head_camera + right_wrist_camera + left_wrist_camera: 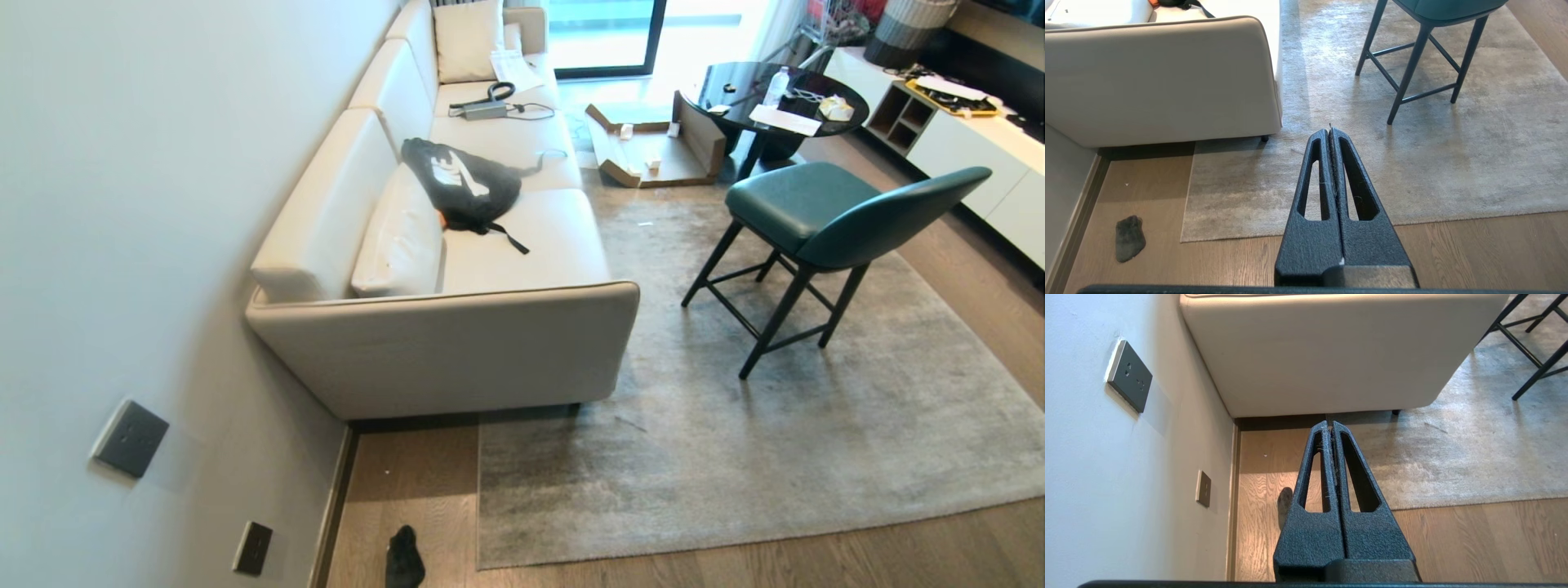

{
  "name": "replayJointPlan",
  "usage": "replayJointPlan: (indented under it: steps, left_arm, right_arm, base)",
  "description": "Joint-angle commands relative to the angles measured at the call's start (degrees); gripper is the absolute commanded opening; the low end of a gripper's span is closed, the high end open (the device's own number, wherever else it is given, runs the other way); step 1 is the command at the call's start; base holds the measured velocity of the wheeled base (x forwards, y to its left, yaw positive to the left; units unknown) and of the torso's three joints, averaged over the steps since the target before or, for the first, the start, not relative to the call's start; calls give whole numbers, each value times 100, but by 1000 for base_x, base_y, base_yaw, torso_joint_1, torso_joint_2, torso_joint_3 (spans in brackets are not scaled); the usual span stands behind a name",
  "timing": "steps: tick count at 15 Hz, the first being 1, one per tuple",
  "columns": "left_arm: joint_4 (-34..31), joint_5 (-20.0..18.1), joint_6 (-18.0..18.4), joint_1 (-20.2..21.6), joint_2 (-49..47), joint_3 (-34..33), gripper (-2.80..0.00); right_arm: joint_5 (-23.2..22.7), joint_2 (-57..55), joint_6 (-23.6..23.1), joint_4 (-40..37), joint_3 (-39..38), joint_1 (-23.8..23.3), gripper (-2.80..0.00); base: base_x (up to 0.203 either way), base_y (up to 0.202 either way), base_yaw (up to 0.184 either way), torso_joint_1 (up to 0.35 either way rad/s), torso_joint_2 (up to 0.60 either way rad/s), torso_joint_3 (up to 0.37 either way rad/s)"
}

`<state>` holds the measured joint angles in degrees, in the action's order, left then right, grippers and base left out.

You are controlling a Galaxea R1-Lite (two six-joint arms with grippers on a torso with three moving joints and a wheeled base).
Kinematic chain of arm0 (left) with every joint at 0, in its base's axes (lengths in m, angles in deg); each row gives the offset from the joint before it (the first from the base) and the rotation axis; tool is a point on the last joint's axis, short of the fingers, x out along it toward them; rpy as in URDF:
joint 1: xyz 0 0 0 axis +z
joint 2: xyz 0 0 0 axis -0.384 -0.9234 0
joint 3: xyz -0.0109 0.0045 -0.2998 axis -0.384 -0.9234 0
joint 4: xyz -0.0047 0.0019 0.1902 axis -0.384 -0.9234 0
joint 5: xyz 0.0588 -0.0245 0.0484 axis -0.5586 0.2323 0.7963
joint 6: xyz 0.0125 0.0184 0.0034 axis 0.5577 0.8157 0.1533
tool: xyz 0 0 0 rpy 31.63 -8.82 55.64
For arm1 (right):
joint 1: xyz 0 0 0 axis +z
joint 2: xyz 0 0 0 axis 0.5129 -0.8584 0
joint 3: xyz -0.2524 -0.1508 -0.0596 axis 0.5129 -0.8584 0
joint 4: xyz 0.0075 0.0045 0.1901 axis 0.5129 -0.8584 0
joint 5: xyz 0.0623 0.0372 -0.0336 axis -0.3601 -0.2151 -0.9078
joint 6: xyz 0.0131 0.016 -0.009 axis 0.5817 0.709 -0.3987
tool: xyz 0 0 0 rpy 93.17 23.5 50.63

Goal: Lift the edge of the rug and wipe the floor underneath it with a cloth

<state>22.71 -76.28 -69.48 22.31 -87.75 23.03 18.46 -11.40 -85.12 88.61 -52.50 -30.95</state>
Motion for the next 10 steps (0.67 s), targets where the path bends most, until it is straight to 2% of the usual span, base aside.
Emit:
replayJointPlan:
  steps: [1,10]
  left_arm:
    - [-3,0,-5,0,0,-1,-280]
    - [-3,0,-5,0,0,0,-280]
  right_arm:
    - [2,-7,-7,1,6,1,-280]
    - [15,-7,143,1,6,1,-280]
  base:
    - [0,0,0,0,0,0]
    - [0,0,0,0,0,0]
